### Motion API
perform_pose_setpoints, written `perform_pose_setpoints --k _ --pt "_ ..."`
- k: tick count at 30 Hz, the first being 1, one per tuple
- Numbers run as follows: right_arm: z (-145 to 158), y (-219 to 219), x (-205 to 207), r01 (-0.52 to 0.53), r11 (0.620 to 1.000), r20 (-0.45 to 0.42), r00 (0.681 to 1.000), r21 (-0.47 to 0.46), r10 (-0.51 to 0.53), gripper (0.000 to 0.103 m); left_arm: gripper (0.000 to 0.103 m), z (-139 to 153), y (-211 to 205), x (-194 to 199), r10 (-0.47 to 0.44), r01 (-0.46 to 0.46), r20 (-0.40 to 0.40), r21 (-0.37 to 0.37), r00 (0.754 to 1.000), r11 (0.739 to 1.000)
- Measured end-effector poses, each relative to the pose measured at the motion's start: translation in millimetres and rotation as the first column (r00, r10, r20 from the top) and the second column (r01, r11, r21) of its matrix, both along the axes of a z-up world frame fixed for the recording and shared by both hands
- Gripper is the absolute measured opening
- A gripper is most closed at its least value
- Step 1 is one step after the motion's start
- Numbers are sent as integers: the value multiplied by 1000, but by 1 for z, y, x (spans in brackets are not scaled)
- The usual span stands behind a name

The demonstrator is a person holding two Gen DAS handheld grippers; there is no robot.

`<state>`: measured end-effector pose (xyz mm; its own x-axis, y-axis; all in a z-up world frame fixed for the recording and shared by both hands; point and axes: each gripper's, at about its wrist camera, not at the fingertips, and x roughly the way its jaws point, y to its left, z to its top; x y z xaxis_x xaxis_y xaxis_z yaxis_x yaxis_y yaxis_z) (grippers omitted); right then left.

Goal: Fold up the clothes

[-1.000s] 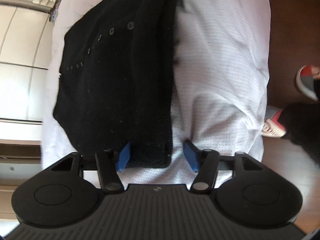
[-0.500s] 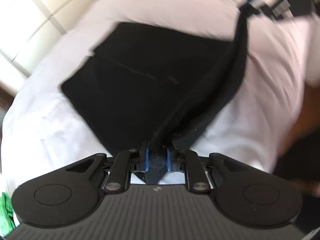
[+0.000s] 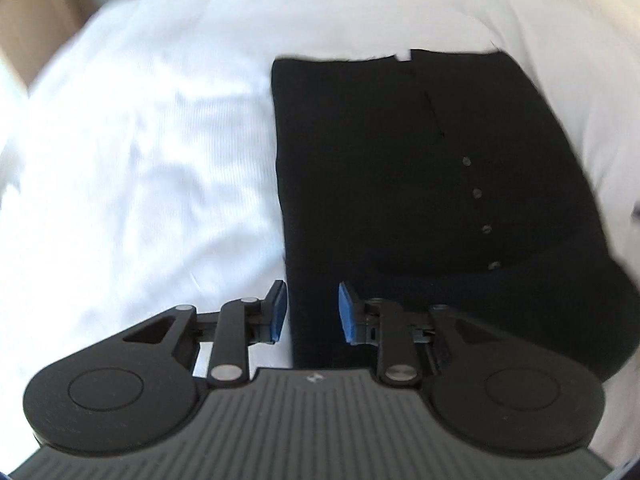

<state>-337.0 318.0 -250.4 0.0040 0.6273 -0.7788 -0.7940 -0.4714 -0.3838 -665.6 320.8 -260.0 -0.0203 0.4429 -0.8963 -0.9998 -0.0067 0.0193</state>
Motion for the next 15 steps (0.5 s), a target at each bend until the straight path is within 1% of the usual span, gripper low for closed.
perform_pose_setpoints --k 1,2,3,4,5,6,7,8,9,10,11,13,15 --pt "0 5 16 38 998 -101 994 -42 -42 61 24 -2 -4 -5 19 -19 45 -17 999 1000" --pt "0 9 32 73 993 -197 976 -90 -90 63 27 -4 -7 -10 38 -35 90 -35 995 999" --pt "-2 13 47 114 982 -285 946 -154 -154 64 29 -6 -11 -15 58 -51 133 -54 989 997" --pt "-6 16 64 154 961 -371 899 -230 -233 64 34 -12 -9 -18 65 -54 161 -70 985 996" --pt "-14 16 79 183 934 -441 842 -308 -311 64 36 -19 -7 -20 72 -56 186 -85 980 995" --pt "-21 16 94 203 900 -499 775 -386 -389 64 36 -25 -5 -22 78 -58 212 -101 974 993" --pt "-28 16 108 214 865 -541 704 -455 -459 64 37 -31 -2 -24 86 -59 237 -117 968 991" --pt "-36 17 117 223 842 -560 661 -491 -501 64 37 -38 0 -26 93 -60 262 -133 961 989" --pt "-43 17 123 223 827 -566 636 -517 -525 64 38 -44 2 -28 101 -60 287 -148 953 987" --pt "-49 18 125 225 818 -563 628 -529 -537 64 39 -53 11 -26 92 -45 294 -164 951 986" --pt "-54 22 126 225 813 -558 627 -538 -543 64 39 -62 20 -22 82 -28 300 -179 950 983" --pt "-62 22 125 218 797 -545 627 -564 -557 64 39 -73 27 -17 59 -7 267 -193 962 981" --pt "-64 20 124 222 798 -537 636 -560 -555 63 39 -74 34 -15 37 6 243 -174 969 985"
